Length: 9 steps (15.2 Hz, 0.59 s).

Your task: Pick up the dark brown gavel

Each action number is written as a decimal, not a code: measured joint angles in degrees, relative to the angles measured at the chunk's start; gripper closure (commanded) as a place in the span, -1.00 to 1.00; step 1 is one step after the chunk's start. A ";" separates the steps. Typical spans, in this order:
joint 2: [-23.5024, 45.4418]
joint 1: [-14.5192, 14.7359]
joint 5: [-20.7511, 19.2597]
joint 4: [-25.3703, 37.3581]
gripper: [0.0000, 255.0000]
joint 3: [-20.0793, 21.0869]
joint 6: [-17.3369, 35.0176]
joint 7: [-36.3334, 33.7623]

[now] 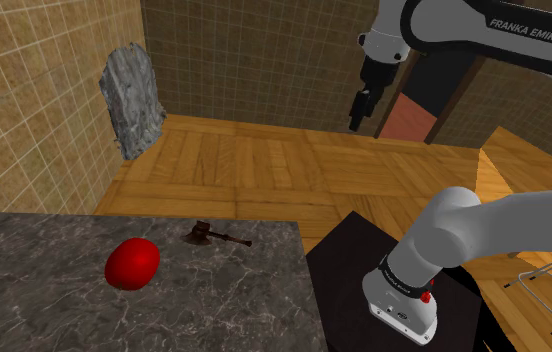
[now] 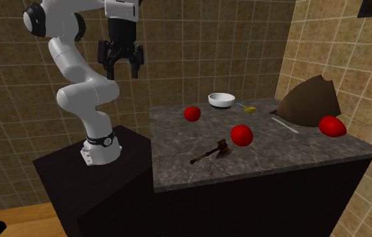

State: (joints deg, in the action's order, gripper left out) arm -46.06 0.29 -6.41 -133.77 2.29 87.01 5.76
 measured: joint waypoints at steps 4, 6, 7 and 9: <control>1.67 0.98 0.61 -1.94 -1.00 0.49 3.59 0.29; 3.23 1.93 1.24 -3.52 -1.00 1.12 6.79 0.42; 3.83 2.49 1.65 -4.91 -1.00 1.55 8.76 0.34; 5.19 3.48 2.21 -7.33 -1.00 2.15 12.60 0.59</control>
State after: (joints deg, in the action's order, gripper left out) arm -40.87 3.77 -4.20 -141.10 4.44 99.61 6.35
